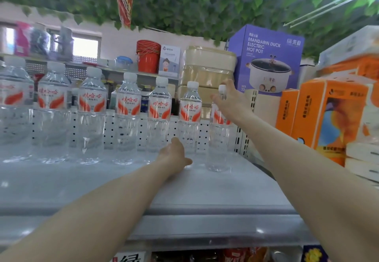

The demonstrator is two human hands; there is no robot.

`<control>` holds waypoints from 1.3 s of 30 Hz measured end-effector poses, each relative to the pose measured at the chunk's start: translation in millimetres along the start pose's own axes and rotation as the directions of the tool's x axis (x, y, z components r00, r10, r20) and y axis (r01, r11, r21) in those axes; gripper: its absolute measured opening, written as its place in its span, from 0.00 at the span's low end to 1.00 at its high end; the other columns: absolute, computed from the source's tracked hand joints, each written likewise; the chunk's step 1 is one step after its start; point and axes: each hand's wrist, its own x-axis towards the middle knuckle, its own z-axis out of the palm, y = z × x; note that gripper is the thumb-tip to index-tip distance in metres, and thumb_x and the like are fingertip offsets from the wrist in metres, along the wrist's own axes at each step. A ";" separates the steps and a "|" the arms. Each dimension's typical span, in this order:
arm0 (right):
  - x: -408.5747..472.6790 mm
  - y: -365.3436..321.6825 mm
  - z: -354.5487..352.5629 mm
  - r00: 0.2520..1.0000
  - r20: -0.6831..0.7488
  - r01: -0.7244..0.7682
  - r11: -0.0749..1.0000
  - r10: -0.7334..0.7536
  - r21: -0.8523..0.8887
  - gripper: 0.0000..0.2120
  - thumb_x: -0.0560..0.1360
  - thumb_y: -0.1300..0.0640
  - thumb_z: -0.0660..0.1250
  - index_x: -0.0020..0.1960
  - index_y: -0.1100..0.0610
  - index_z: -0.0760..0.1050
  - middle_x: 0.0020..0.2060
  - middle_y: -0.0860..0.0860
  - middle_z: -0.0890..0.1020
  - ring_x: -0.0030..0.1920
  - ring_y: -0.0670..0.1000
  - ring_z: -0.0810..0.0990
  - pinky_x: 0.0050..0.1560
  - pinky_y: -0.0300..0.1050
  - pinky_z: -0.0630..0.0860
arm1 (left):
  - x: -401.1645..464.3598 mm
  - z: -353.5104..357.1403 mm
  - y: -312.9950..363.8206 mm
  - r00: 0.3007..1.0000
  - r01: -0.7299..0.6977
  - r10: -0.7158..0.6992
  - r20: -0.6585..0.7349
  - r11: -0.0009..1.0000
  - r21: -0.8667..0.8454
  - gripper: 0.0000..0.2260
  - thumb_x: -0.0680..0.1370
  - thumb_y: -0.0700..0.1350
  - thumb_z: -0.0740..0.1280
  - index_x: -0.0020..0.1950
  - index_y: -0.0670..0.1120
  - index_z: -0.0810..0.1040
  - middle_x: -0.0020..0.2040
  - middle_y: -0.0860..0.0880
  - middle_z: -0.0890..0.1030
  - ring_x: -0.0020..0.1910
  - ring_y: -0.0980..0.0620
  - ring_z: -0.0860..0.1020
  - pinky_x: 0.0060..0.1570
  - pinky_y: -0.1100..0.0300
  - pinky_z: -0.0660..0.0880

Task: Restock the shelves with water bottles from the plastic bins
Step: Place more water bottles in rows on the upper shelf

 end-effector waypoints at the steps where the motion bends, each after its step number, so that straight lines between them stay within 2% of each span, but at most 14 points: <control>1: -0.1 -0.8 1.1 1.000 -0.011 0.005 1.000 -0.005 -0.001 0.22 0.78 0.41 0.59 0.68 0.49 0.61 0.51 0.55 0.80 0.49 0.59 0.80 0.53 0.59 0.77 | -0.5 -0.6 0.0 1.000 0.002 -0.002 0.002 1.000 0.007 0.26 0.77 0.52 0.69 0.66 0.39 0.61 0.59 0.42 0.75 0.58 0.42 0.75 0.45 0.56 0.70; 7: 0.4 -3.0 8.5 0.994 -0.103 0.051 0.997 -0.044 0.059 0.15 0.79 0.47 0.61 0.63 0.51 0.64 0.46 0.55 0.80 0.46 0.59 0.80 0.52 0.59 0.77 | 0.5 -1.4 -1.8 1.000 -0.011 0.011 0.017 1.000 0.011 0.26 0.77 0.52 0.69 0.64 0.39 0.62 0.58 0.41 0.75 0.57 0.42 0.75 0.44 0.57 0.70; 12: -2.2 1.7 12.7 0.986 -0.142 0.087 0.996 -0.084 0.019 0.17 0.80 0.46 0.61 0.63 0.53 0.63 0.51 0.56 0.80 0.49 0.58 0.78 0.50 0.55 0.76 | -1.8 -1.4 -4.1 0.999 -0.030 0.030 0.016 1.000 -0.011 0.27 0.77 0.52 0.69 0.66 0.40 0.61 0.59 0.41 0.74 0.57 0.42 0.75 0.45 0.56 0.69; 16: -4.6 2.5 12.0 0.992 -0.094 0.086 0.995 -0.081 0.047 0.20 0.80 0.43 0.60 0.67 0.52 0.62 0.56 0.56 0.78 0.53 0.59 0.77 0.55 0.58 0.75 | -3.7 -1.4 -4.2 0.999 -0.039 0.039 0.005 0.999 0.024 0.28 0.77 0.52 0.68 0.68 0.40 0.60 0.61 0.41 0.74 0.60 0.42 0.74 0.47 0.57 0.68; 20: -13.8 2.6 6.4 0.998 -0.011 0.058 0.998 -0.057 0.020 0.24 0.81 0.42 0.56 0.73 0.48 0.55 0.58 0.60 0.77 0.53 0.62 0.78 0.53 0.57 0.75 | -5.8 -2.0 -2.4 0.999 -0.039 0.037 0.031 0.998 0.050 0.27 0.78 0.52 0.67 0.68 0.39 0.61 0.61 0.41 0.74 0.59 0.42 0.74 0.46 0.57 0.68; 23: -25.4 4.6 -4.3 0.997 0.033 0.076 0.997 -0.076 0.016 0.26 0.82 0.48 0.54 0.76 0.44 0.48 0.52 0.57 0.76 0.50 0.61 0.79 0.50 0.56 0.75 | -14.1 -9.4 1.6 0.996 -0.035 0.026 0.089 0.994 0.105 0.24 0.79 0.51 0.66 0.68 0.38 0.63 0.60 0.42 0.74 0.54 0.45 0.74 0.45 0.59 0.68; 26: -40.0 9.9 -27.2 0.992 0.047 0.118 0.992 -0.115 -0.055 0.25 0.83 0.55 0.53 0.76 0.45 0.49 0.53 0.56 0.77 0.46 0.55 0.78 0.48 0.56 0.76 | -31.3 -24.2 9.1 0.990 -0.063 0.039 0.133 0.981 0.184 0.20 0.80 0.50 0.64 0.66 0.39 0.68 0.58 0.43 0.74 0.51 0.47 0.72 0.46 0.59 0.68; 29: -62.3 14.9 -58.1 0.984 0.073 0.175 0.968 -0.164 -0.182 0.22 0.82 0.56 0.55 0.75 0.51 0.56 0.55 0.58 0.76 0.50 0.58 0.77 0.53 0.60 0.76 | -52.7 -35.6 17.9 0.994 -0.107 0.096 0.059 0.970 0.217 0.20 0.80 0.50 0.65 0.66 0.39 0.69 0.57 0.43 0.76 0.53 0.45 0.74 0.46 0.58 0.70; 32: -92.7 18.8 -87.7 0.964 0.126 0.263 0.915 -0.235 -0.307 0.19 0.82 0.56 0.55 0.72 0.55 0.62 0.60 0.58 0.74 0.54 0.59 0.76 0.51 0.55 0.74 | -81.3 -36.7 30.1 0.979 -0.161 0.185 -0.087 0.960 0.227 0.22 0.78 0.50 0.67 0.68 0.42 0.68 0.59 0.43 0.77 0.56 0.44 0.76 0.51 0.54 0.73; 35: -132.0 27.2 -111.2 0.941 0.170 0.337 0.845 -0.292 -0.416 0.17 0.82 0.54 0.56 0.70 0.57 0.65 0.63 0.58 0.73 0.58 0.60 0.75 0.47 0.51 0.71 | -118.6 -29.1 44.5 0.929 -0.248 0.305 -0.212 0.935 0.255 0.21 0.78 0.50 0.67 0.68 0.43 0.69 0.61 0.44 0.77 0.58 0.44 0.76 0.57 0.51 0.74; 39: -194.6 40.5 -134.0 0.906 0.248 0.424 0.754 -0.344 -0.501 0.20 0.82 0.52 0.58 0.71 0.57 0.64 0.65 0.58 0.72 0.62 0.60 0.72 0.54 0.54 0.72 | -177.9 -6.2 60.5 0.860 -0.323 0.413 -0.301 0.895 0.306 0.23 0.79 0.50 0.66 0.71 0.46 0.66 0.67 0.46 0.73 0.61 0.44 0.75 0.57 0.51 0.72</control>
